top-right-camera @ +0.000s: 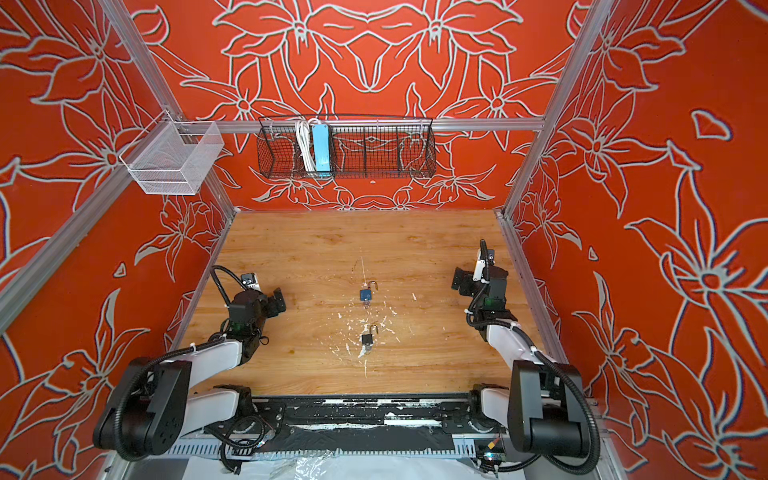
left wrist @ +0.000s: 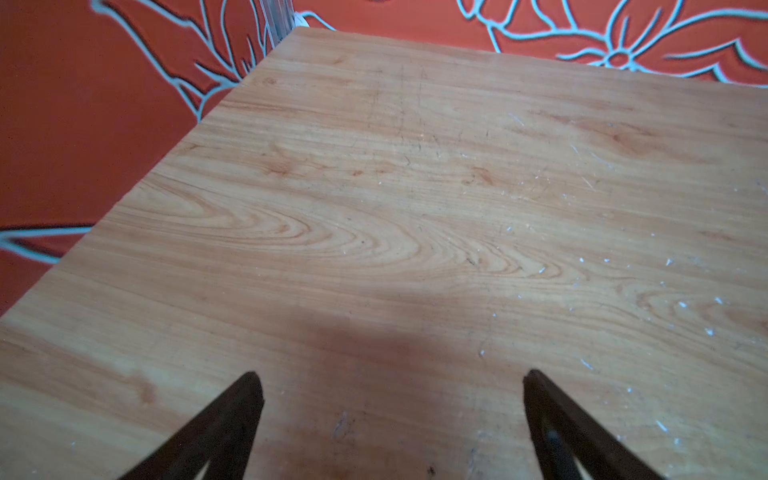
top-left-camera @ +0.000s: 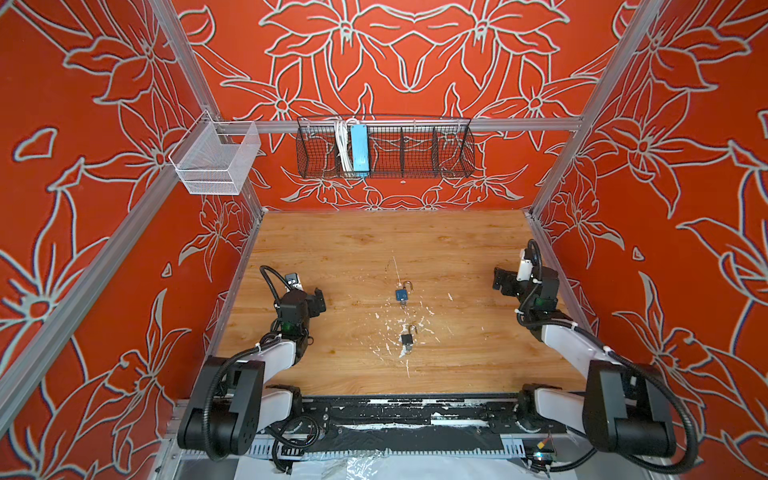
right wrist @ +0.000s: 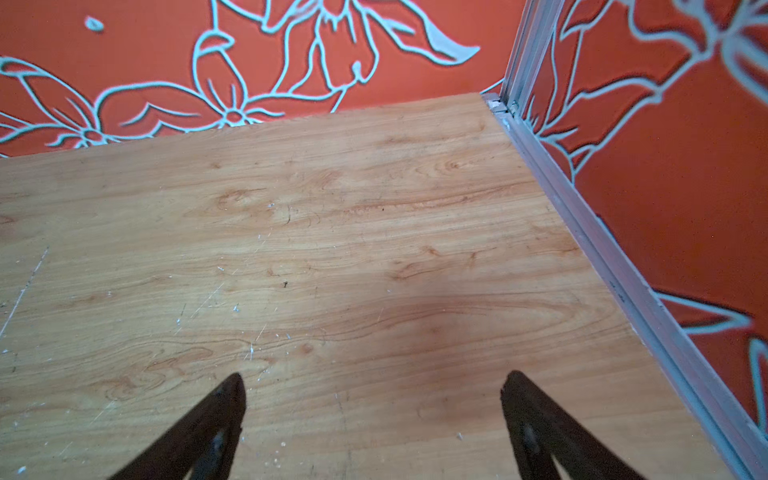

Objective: Unlock with the key

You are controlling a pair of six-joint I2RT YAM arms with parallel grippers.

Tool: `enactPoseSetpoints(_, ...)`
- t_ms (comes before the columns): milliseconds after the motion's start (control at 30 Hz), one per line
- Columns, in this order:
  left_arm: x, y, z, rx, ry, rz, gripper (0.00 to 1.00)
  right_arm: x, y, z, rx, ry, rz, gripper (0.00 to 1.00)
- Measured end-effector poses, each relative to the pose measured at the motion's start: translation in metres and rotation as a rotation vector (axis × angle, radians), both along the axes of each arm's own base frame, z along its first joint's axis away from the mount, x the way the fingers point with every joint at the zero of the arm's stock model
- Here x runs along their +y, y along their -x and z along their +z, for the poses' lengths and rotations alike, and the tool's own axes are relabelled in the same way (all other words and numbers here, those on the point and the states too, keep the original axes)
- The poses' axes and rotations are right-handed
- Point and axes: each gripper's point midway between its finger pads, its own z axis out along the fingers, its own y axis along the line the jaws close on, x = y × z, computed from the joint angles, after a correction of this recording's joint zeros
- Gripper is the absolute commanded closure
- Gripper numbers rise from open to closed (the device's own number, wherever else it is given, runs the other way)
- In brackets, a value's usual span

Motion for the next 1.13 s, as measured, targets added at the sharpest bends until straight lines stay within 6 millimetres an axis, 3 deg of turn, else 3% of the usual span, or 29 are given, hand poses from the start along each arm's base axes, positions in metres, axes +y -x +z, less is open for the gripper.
enactPoseSetpoints(100,-0.001,-0.007,-0.002,0.013,-0.001,-0.005,0.03,-0.002,0.008,-0.010,-0.005,0.009,-0.012,0.03)
enactPoseSetpoints(233,-0.002,-0.024,0.010,-0.005,-0.002,-0.008,0.03,0.004,0.018,-0.039,0.033,0.008,0.021,0.03)
enactPoseSetpoints(333,-0.002,-0.027,0.014,-0.014,-0.004,-0.010,0.03,0.013,0.015,-0.045,-0.004,0.011,0.063,0.03)
enactPoseSetpoints(500,-0.001,-0.026,0.012,-0.004,-0.006,-0.011,0.03,0.032,0.008,-0.073,0.054,0.040,0.126,0.03)
enactPoseSetpoints(700,-0.001,-0.025,0.010,0.004,-0.006,-0.011,0.03,0.033,-0.003,-0.059,0.011,0.075,0.114,0.03)
enactPoseSetpoints(1133,-0.001,-0.024,0.009,0.011,-0.006,-0.010,0.03,0.030,-0.003,-0.059,0.013,0.089,0.101,0.03)
